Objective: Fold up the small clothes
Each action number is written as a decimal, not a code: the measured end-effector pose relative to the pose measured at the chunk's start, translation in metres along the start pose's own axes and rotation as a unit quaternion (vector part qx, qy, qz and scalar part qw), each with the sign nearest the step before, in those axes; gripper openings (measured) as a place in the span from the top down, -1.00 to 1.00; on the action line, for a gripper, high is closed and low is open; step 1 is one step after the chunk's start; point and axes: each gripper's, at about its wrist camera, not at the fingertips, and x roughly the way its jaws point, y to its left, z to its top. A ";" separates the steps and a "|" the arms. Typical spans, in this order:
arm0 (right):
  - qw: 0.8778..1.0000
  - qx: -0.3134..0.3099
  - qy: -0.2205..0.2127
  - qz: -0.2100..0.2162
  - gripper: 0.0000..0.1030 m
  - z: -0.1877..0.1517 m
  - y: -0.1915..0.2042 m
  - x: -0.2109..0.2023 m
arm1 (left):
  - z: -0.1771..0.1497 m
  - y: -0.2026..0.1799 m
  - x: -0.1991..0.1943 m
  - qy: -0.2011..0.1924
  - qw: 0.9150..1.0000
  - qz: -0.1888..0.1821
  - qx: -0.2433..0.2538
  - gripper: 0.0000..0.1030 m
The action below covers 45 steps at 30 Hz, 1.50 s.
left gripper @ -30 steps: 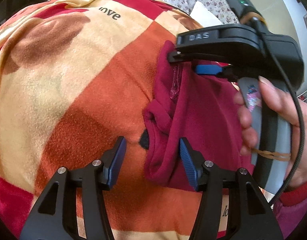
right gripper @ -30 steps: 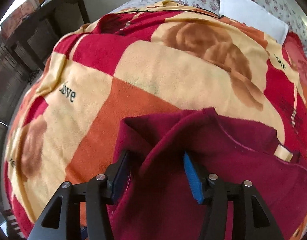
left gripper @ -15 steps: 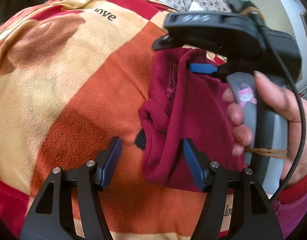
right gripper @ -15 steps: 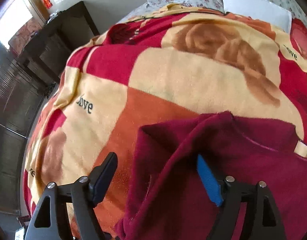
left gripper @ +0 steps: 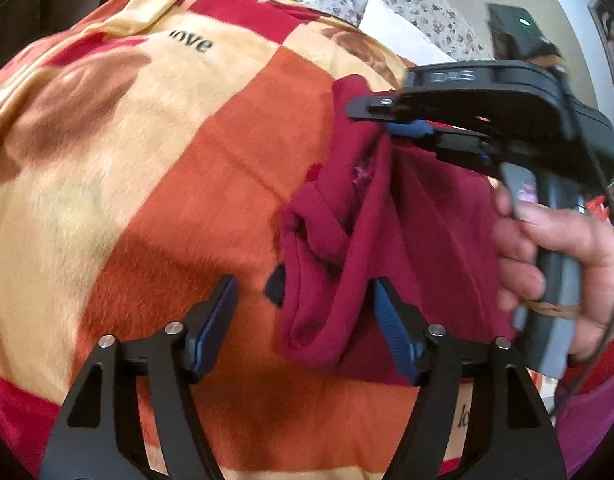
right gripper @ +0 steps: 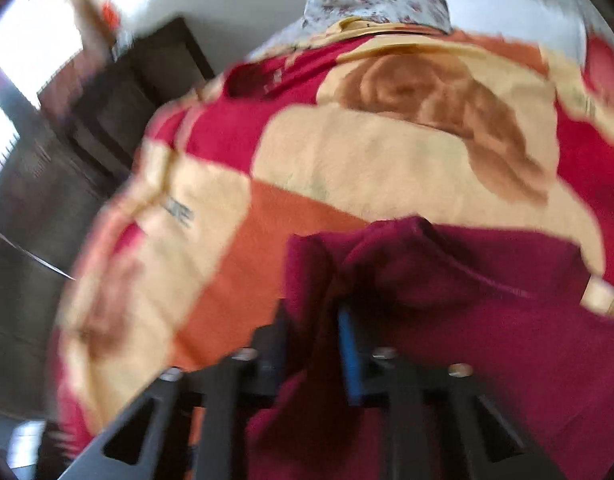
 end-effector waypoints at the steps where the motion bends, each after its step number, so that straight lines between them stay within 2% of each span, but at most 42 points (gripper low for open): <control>1: 1.000 0.002 -0.003 0.008 0.67 0.001 -0.003 -0.004 | 0.002 -0.003 0.001 -0.005 1.000 0.003 0.004 -0.36; 5: 1.000 0.000 -0.013 0.023 0.68 0.000 -0.005 -0.012 | 0.009 -0.010 0.012 -0.013 0.999 0.015 0.028 -0.37; 8: 0.999 0.006 -0.019 0.035 0.68 0.004 -0.007 -0.009 | 0.012 -0.006 0.016 -0.016 0.999 0.008 0.031 -0.34; 9: 0.999 0.006 -0.021 0.039 0.68 0.004 -0.007 -0.010 | 0.013 -0.006 0.016 -0.014 0.999 0.001 0.030 0.01; 10: 0.999 0.006 -0.023 0.041 0.68 0.001 -0.009 -0.013 | 0.014 -0.007 0.016 -0.004 0.999 -0.017 0.029 0.25; 11: 0.999 0.006 -0.024 0.047 0.69 0.001 -0.010 -0.016 | 0.016 -0.008 0.016 0.008 0.999 -0.031 0.022 0.35; 12: 0.998 0.006 -0.027 0.050 0.69 0.000 -0.012 -0.018 | 0.017 -0.008 0.013 0.002 0.999 -0.032 0.019 0.46; 14: 0.998 0.004 -0.035 0.054 0.69 -0.001 -0.012 -0.027 | 0.018 -0.014 0.007 -0.001 0.999 -0.035 0.029 0.53; 20: 0.995 0.004 -0.074 0.068 0.71 -0.006 -0.023 -0.075 | 0.021 -0.049 -0.022 -0.025 0.997 -0.055 0.057 0.61; 25: 0.991 0.011 -0.114 0.074 0.72 -0.012 -0.041 -0.127 | 0.023 -0.103 -0.043 -0.043 0.990 -0.079 0.107 0.62; 30: 0.985 0.033 -0.156 0.062 0.72 -0.026 -0.078 -0.185 | 0.020 -0.162 -0.047 -0.039 0.981 -0.106 0.156 0.62; 34: 0.979 0.065 -0.185 0.050 0.73 -0.047 -0.125 -0.226 | 0.007 -0.216 -0.035 -0.022 0.971 -0.125 0.202 0.62; 38: 0.976 0.090 -0.196 0.025 0.79 -0.072 -0.170 -0.251 | -0.017 -0.263 -0.003 0.013 0.963 -0.129 0.236 0.62; 42: 0.975 0.127 -0.183 -0.017 0.79 -0.098 -0.214 -0.249 | -0.042 -0.291 0.037 0.045 0.961 -0.117 0.247 0.62; 45: 0.968 0.172 -0.181 -0.006 0.79 -0.117 -0.243 -0.245 | -0.059 -0.302 0.062 0.065 0.959 -0.101 0.256 0.62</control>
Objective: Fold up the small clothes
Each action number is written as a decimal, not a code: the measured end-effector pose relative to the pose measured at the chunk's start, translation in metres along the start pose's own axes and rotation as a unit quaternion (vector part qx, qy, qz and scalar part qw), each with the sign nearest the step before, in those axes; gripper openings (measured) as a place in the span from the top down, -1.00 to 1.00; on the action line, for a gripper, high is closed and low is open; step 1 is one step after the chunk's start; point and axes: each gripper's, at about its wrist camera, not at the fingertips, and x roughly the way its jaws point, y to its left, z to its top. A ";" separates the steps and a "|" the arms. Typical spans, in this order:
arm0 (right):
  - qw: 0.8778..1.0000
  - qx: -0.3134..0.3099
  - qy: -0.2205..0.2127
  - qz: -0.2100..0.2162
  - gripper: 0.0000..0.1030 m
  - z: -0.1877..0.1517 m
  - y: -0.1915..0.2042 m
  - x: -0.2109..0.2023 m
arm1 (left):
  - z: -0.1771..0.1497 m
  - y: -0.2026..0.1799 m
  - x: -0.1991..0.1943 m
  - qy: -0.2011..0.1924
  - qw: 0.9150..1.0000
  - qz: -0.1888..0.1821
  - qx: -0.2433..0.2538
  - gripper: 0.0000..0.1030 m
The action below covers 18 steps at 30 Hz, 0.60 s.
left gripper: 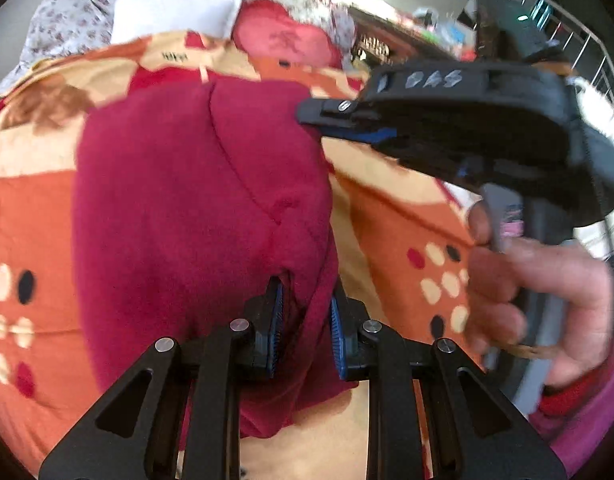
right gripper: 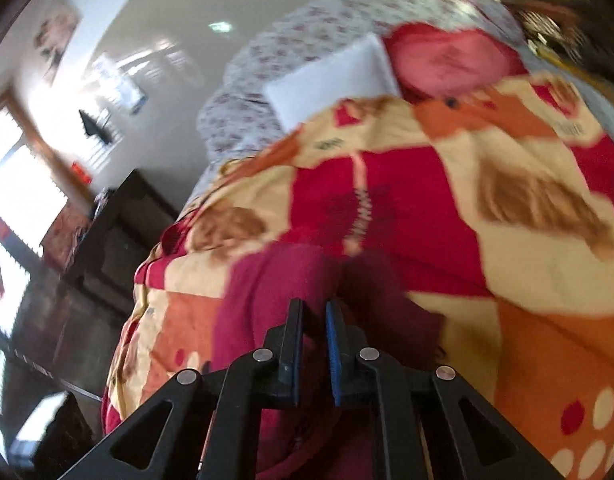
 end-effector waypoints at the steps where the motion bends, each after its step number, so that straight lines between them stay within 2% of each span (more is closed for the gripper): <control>1: 1.000 0.013 0.001 0.006 0.76 -0.003 -0.008 -0.002 | -0.001 0.001 0.006 0.005 1.000 0.001 0.000 0.62; 3: 1.000 0.023 0.002 0.017 0.66 -0.008 -0.016 -0.007 | -0.005 0.004 0.009 0.008 1.000 0.000 -0.006 0.62; 5: 0.999 0.026 0.002 0.036 0.41 -0.014 -0.018 -0.014 | -0.002 0.009 0.006 0.005 1.000 -0.006 -0.010 0.62; 6: 0.999 0.026 0.003 0.046 0.11 -0.018 -0.018 -0.017 | -0.002 0.010 0.004 0.003 1.000 -0.007 -0.010 0.62; 7: 0.998 0.025 0.004 0.052 -0.04 -0.020 -0.016 -0.017 | -0.003 0.010 -0.001 -0.001 1.000 -0.009 -0.010 0.62; 12: 0.995 0.043 0.032 0.084 -0.09 -0.032 -0.012 -0.002 | -0.005 0.008 -0.018 -0.009 1.000 -0.010 -0.004 0.62; 15: 0.994 0.046 0.053 0.087 -0.10 -0.034 -0.005 0.018 | -0.005 0.005 -0.018 -0.010 1.000 -0.009 -0.001 0.62; 16: 0.995 0.041 0.048 0.078 0.07 -0.032 -0.003 0.022 | -0.005 0.004 -0.018 -0.010 1.000 -0.007 0.000 0.62; 18: 0.996 0.039 0.029 0.069 0.62 -0.027 -0.004 0.020 | -0.002 0.004 -0.017 -0.016 1.000 -0.010 -0.007 0.62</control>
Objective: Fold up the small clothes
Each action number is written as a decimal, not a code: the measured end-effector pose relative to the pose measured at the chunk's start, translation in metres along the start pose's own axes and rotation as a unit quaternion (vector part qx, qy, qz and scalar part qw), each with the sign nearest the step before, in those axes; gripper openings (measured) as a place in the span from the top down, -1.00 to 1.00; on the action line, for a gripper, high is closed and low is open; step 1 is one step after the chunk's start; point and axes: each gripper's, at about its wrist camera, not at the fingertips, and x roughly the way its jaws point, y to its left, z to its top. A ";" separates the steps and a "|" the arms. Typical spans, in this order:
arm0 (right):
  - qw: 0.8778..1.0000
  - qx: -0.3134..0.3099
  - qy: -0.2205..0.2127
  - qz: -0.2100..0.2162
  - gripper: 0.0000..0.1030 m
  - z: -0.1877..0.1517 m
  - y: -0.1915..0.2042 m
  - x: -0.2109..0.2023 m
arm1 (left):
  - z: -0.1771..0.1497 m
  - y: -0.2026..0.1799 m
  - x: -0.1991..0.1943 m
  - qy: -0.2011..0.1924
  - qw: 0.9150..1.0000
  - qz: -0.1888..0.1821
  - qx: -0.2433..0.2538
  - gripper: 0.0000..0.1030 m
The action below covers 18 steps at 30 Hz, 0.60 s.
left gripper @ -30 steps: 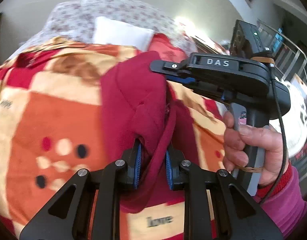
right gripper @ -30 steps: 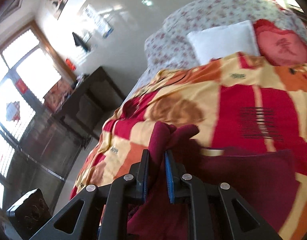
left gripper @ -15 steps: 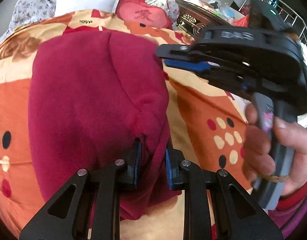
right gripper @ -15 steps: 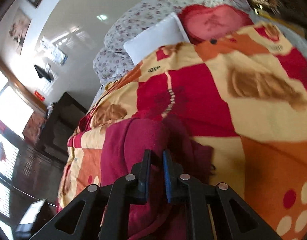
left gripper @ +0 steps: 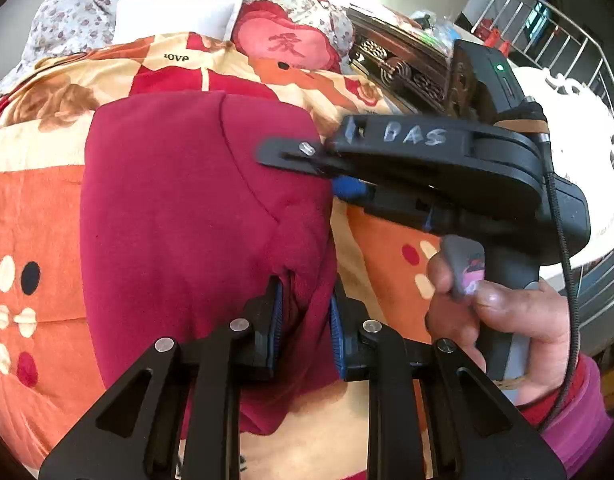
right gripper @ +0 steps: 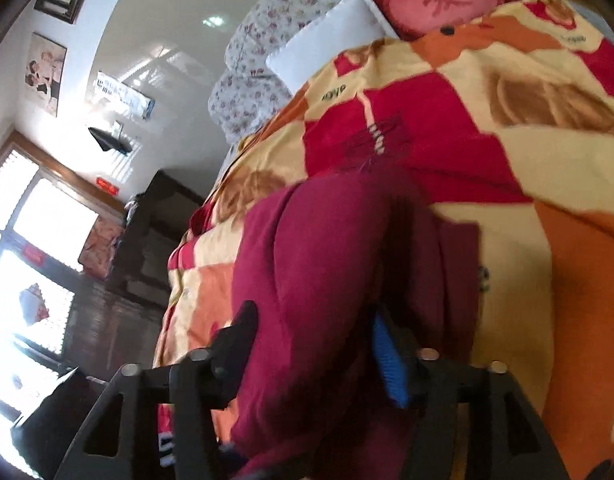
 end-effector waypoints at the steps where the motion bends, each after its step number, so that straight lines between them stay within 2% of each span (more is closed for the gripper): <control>1: 1.000 -0.003 -0.003 0.002 0.63 0.002 0.000 -0.002 | 0.001 -0.001 -0.001 -0.003 1.000 -0.005 -0.002 0.62; 3: 0.999 -0.023 -0.006 -0.022 0.63 0.003 0.002 -0.005 | 0.003 -0.003 0.003 0.003 1.000 -0.013 -0.001 0.60; 5: 0.994 -0.063 -0.007 -0.089 0.66 0.001 0.003 0.000 | 0.002 -0.005 0.016 0.034 0.999 -0.012 0.008 0.58; 7: 0.991 -0.066 -0.006 -0.120 0.71 -0.002 -0.009 0.006 | 0.000 0.001 0.021 0.062 0.998 -0.025 -0.007 0.58; 8: 0.991 -0.061 -0.002 -0.122 0.71 -0.004 -0.016 0.010 | -0.001 0.006 0.015 0.062 0.997 -0.039 -0.019 0.58; 11: 0.994 -0.025 0.002 -0.104 0.66 -0.007 -0.033 0.002 | -0.005 0.017 -0.022 0.036 0.999 -0.010 -0.006 0.58; 12: 0.994 -0.018 -0.002 -0.105 0.62 -0.007 -0.031 -0.009 | -0.007 0.020 -0.034 0.021 1.000 0.001 0.002 0.49; 14: 0.993 -0.036 -0.027 -0.113 0.61 -0.008 -0.017 -0.035 | -0.008 0.034 -0.056 -0.006 0.998 0.054 0.018 0.33; 15: 0.993 -0.045 -0.032 -0.107 0.61 -0.008 -0.011 -0.041 | -0.007 0.039 -0.059 -0.011 0.997 0.068 0.019 0.33; 18: 0.994 -0.089 -0.023 -0.050 0.61 -0.022 0.024 -0.057 | -0.008 0.058 -0.056 -0.009 0.995 0.103 0.007 0.33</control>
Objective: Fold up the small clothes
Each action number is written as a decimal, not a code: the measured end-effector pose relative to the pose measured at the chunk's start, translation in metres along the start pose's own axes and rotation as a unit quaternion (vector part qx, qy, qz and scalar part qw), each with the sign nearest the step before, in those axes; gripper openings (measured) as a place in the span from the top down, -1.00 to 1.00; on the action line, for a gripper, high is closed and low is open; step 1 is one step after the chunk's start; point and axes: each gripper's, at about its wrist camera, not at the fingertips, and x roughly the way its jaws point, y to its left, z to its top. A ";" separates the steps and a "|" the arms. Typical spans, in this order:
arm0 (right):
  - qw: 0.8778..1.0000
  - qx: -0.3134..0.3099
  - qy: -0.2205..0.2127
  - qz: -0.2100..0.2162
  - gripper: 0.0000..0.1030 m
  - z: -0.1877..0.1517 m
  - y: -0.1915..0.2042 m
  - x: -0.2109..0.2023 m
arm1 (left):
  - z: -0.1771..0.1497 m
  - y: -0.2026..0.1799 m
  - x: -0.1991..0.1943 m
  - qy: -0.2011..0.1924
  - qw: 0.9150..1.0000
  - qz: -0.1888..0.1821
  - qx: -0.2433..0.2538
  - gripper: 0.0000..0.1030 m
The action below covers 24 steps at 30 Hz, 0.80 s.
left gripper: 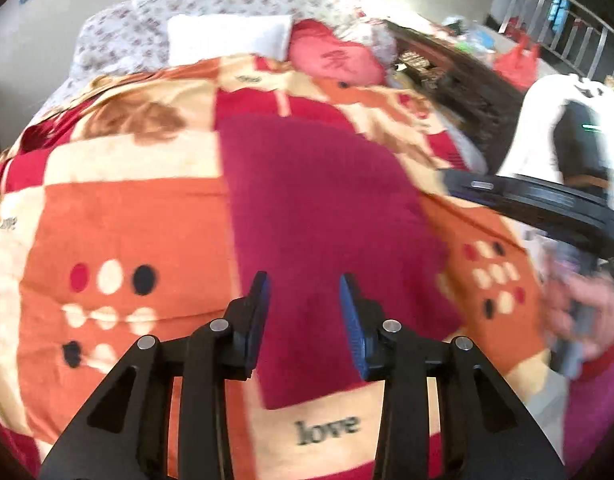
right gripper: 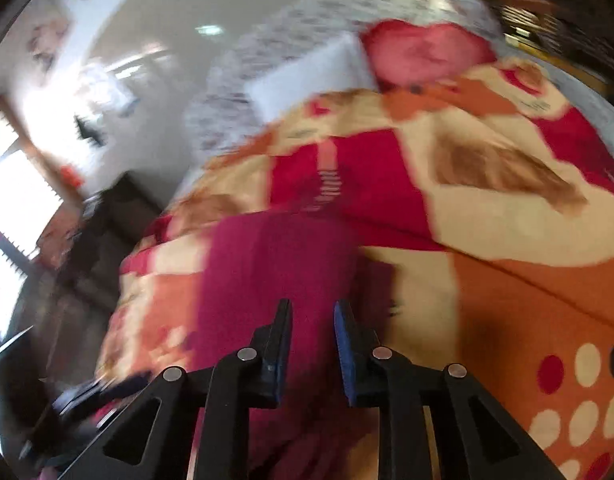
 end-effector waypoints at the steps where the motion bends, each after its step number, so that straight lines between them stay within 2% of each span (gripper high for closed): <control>1: 0.999 -0.020 0.013 0.026 0.61 -0.008 0.015 0.001 | -0.002 0.003 0.006 0.008 1.000 0.000 -0.006 0.33; 2: 0.998 -0.035 0.027 0.042 0.61 -0.015 0.025 0.004 | -0.005 0.005 0.010 0.011 1.000 -0.004 -0.009 0.33; 4: 0.995 -0.065 0.059 0.046 0.61 -0.033 0.038 0.016 | -0.013 0.004 0.021 0.021 1.000 -0.004 -0.008 0.33; 6: 0.994 -0.081 0.077 0.004 0.61 -0.049 0.035 0.028 | -0.023 -0.001 0.034 0.035 0.999 0.004 0.005 0.33; 7: 0.993 -0.072 0.087 -0.038 0.61 -0.059 0.022 0.033 | -0.028 -0.003 0.041 0.042 0.999 0.012 0.008 0.33; 8: 0.992 -0.059 0.093 -0.056 0.62 -0.065 0.011 0.036 | -0.032 -0.003 0.044 0.043 0.999 0.013 0.009 0.33; 9: 0.994 -0.037 0.096 -0.048 0.66 -0.074 -0.003 0.038 | -0.036 -0.003 0.045 0.040 0.999 0.008 0.008 0.33; 10: 0.996 -0.010 0.091 -0.023 0.67 -0.082 -0.015 0.037 | -0.036 -0.003 0.047 0.038 0.999 0.010 0.008 0.33; 12: 0.996 -0.001 0.085 -0.009 0.67 -0.088 -0.020 0.032 | -0.035 -0.002 0.046 0.039 0.999 0.011 0.009 0.33; 15: 0.997 -0.011 0.077 -0.017 0.64 -0.080 -0.011 0.016 | -0.028 -0.001 0.037 0.034 0.999 0.011 -0.003 0.33; 17: 0.998 -0.022 0.054 -0.022 0.60 -0.069 -0.001 0.002 | -0.019 -0.001 0.028 0.012 1.000 0.022 -0.003 0.33; 20: 0.998 -0.044 0.021 -0.043 0.38 -0.053 0.016 -0.006 | -0.005 0.000 0.025 -0.005 0.999 0.037 -0.002 0.30; 21: 0.998 -0.046 0.015 -0.046 0.24 -0.051 0.023 -0.008 | 0.001 0.001 0.027 -0.005 0.999 0.040 -0.005 0.30; 24: 0.996 -0.056 -0.002 -0.069 0.21 -0.036 0.034 0.004 | 0.012 0.000 0.032 -0.014 0.999 0.043 -0.006 0.30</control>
